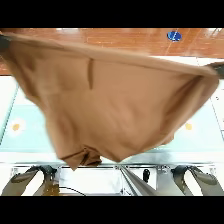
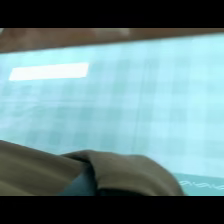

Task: Fold the shirts.

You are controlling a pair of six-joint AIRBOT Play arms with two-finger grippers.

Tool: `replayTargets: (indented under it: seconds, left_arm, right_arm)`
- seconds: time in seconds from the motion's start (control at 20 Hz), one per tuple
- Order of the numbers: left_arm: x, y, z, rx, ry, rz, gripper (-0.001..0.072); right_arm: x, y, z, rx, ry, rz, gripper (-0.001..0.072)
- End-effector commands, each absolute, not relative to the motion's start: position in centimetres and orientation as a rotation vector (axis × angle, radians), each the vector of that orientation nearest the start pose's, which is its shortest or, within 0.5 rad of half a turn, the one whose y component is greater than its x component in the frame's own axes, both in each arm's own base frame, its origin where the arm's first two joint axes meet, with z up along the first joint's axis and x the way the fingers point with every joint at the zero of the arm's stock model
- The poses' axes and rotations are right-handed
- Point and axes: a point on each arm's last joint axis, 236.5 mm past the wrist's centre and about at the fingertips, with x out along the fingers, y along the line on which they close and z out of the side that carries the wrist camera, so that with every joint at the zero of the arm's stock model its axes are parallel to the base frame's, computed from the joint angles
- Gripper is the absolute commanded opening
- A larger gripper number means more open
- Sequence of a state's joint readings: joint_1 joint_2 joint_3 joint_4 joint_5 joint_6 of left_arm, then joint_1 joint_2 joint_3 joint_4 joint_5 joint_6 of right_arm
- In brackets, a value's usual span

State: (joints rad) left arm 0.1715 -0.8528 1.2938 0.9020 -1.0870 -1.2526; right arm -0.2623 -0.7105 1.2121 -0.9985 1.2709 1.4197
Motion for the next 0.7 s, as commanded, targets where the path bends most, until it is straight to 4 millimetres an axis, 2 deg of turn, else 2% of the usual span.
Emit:
replayTargets:
  seconds: [0.0,0.15,0.25,0.35,0.5,0.55,0.6,0.65]
  left_arm:
    - [42.7,-9.1,19.0,-0.308,0.647,-0.405,0.0024]
    - [48.5,-10.4,14.8,-0.33,0.688,-0.392,0.0024]
    - [50.8,-11.7,12.0,-0.332,0.745,-0.411,0.0024]
    - [52.3,-12.7,9.3,-0.362,0.797,-0.41,0.0024]
    - [52.9,-13.4,5.9,-0.472,0.89,-0.364,0.0026]
    - [52.8,-13.4,5.2,-0.503,0.918,-0.352,0.0064]
    - [52.4,-13.5,4.8,-0.516,0.942,-0.35,0.0248]
    - [51.8,-13.3,4.6,-0.516,0.97,-0.358,0.0509]
  right_arm:
    - [36.7,3.8,17.4,0.456,0.76,0.263,0.002]
    - [42.6,3.6,13.6,0.581,0.785,0.29,0.0021]
    - [46.3,3.7,11.7,0.66,0.8,0.321,0.0021]
    - [49.6,3.1,9.7,0.725,0.816,0.318,0.0021]
    - [53.2,2.8,7.0,0.867,0.855,0.298,0.0026]
    - [53.8,2.8,6.2,0.91,0.867,0.289,0.0139]
    - [54.2,2.7,5.5,0.939,0.883,0.278,0.0383]
    - [54.0,2.6,5.2,0.937,0.897,0.282,0.0418]
